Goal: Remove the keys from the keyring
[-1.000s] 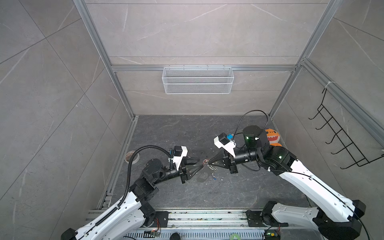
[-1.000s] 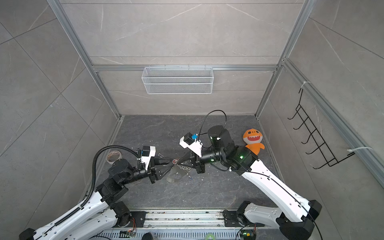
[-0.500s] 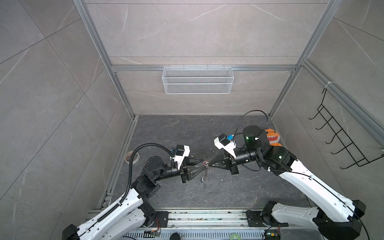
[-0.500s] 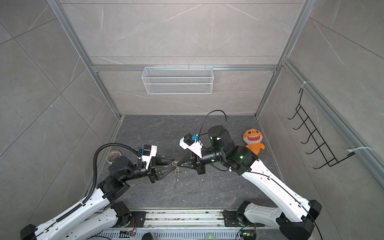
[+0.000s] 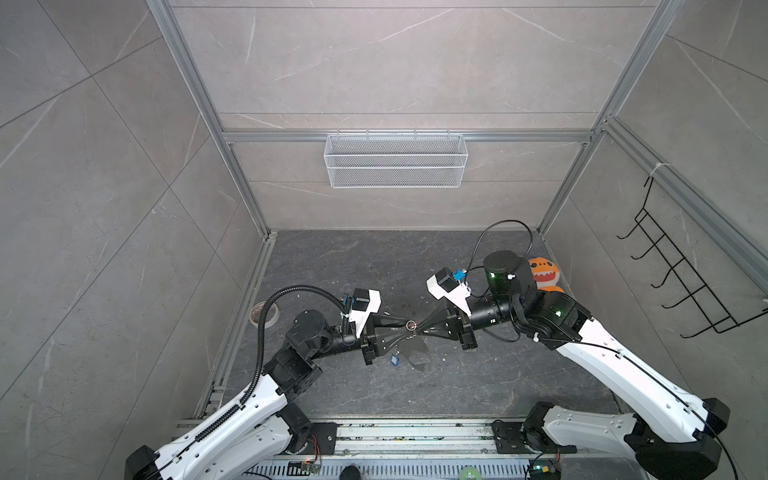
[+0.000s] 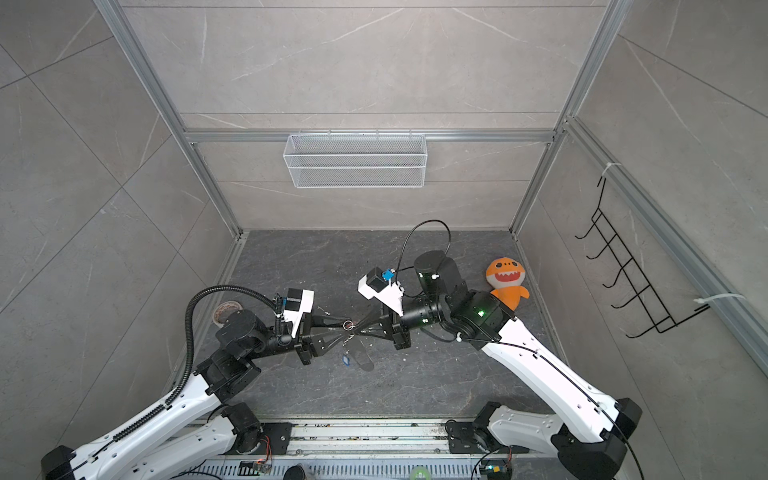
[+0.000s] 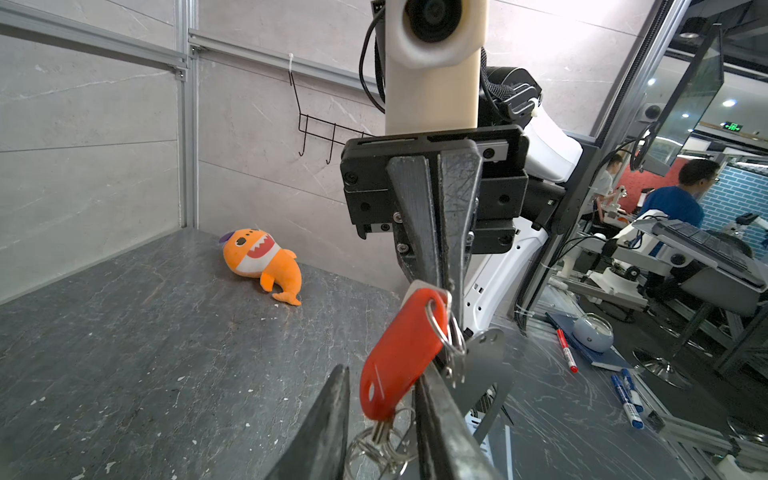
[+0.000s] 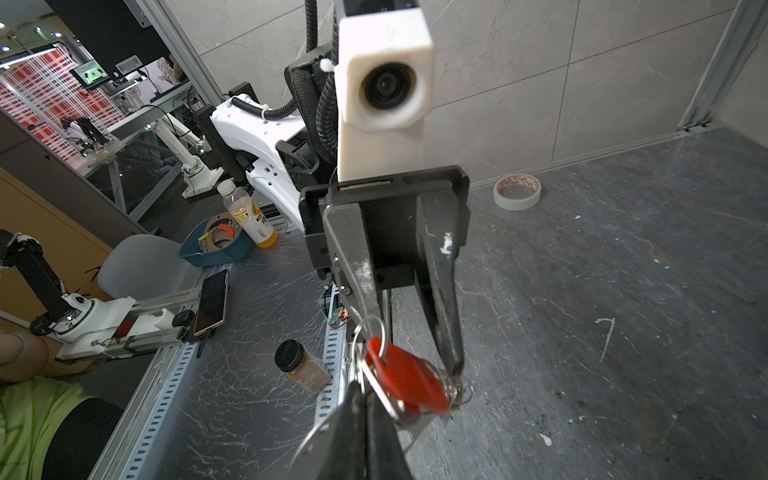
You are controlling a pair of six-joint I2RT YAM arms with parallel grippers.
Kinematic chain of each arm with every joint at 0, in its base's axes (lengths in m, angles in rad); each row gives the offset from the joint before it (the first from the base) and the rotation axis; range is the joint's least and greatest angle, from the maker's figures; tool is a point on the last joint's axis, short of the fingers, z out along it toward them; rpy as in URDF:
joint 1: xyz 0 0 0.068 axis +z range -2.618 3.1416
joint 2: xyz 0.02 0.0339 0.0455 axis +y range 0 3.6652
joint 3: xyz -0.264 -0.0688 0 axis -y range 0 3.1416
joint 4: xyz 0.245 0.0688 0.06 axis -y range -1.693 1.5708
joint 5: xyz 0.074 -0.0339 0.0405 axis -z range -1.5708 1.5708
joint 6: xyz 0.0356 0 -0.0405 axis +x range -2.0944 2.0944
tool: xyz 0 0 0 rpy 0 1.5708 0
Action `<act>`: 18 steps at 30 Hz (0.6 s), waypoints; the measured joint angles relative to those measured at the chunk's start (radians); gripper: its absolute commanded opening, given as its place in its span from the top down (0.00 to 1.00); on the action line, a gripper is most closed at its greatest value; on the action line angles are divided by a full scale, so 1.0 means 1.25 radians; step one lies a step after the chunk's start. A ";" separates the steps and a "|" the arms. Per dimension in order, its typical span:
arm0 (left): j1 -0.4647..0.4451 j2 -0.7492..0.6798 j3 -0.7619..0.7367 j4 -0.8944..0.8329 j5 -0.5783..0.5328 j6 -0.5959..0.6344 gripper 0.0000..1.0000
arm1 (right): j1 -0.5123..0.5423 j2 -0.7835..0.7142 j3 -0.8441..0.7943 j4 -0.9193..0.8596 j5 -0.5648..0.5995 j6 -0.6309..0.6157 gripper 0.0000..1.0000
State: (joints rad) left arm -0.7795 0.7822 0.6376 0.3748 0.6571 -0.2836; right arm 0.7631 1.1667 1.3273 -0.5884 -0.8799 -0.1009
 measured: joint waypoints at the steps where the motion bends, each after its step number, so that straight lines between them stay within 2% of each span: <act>1: -0.001 0.000 0.000 0.001 0.000 0.000 0.64 | 0.000 0.000 0.000 -0.001 -0.001 0.000 1.00; 4: -0.005 0.000 0.000 0.001 0.000 0.000 0.64 | 0.000 0.001 0.000 -0.002 -0.004 0.000 1.00; 8: -0.012 0.000 0.000 0.006 0.001 0.001 0.73 | 0.000 0.003 0.000 -0.002 -0.008 0.000 1.00; 14: -0.020 0.004 0.000 0.018 0.006 0.001 0.98 | 0.000 0.005 0.000 -0.002 -0.007 0.000 1.00; 18: -0.021 -0.003 0.000 0.018 0.002 0.000 1.00 | 0.000 0.005 0.000 0.000 -0.004 0.001 1.00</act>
State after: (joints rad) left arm -0.8059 0.7788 0.6373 0.3969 0.6590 -0.2840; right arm 0.7631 1.1728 1.3273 -0.5888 -0.8852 -0.1001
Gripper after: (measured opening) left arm 0.053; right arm 0.049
